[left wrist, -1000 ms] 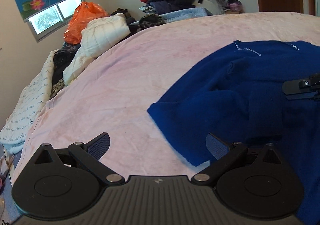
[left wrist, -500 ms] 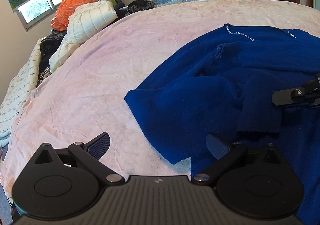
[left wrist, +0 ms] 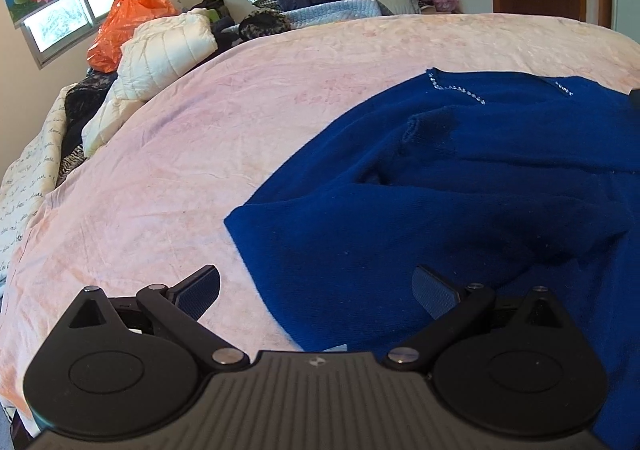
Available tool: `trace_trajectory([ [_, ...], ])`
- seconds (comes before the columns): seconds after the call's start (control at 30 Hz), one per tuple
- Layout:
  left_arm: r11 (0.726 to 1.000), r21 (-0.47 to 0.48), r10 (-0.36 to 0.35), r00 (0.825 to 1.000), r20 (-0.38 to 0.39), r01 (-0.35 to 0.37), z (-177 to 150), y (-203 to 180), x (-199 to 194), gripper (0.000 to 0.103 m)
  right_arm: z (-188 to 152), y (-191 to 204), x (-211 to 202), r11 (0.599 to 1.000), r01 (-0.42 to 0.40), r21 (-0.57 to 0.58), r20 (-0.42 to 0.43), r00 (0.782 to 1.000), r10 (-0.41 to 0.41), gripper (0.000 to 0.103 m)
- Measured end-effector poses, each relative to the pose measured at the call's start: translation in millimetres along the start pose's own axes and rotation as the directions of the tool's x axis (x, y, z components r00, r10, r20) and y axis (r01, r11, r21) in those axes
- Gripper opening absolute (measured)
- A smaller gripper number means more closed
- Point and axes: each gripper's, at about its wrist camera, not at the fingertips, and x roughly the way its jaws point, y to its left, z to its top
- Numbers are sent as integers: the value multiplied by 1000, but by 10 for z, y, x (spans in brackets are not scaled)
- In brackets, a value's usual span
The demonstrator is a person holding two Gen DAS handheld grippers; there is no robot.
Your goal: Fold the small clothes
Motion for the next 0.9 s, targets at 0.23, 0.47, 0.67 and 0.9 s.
trace_trajectory([
  [0.23,1000,2,-8,1000,6,8,22,-17,-14,103,-476,-266,373,877,-237,417,-54,957,284,54],
  [0.47,999,-1,-32,999,-15,32,20,-92,11,103,-403,-193,570,917,-223,329,-53,966,254,60],
  [0.67,1000,3,14,1000,1,-14,17,-47,9,103,-455,64,652,953,-253,168,-150,949,278,8],
  [0.9,999,-35,-40,999,13,40,111,-55,49,103,-91,-32,237,958,-266,106,54,964,261,7],
])
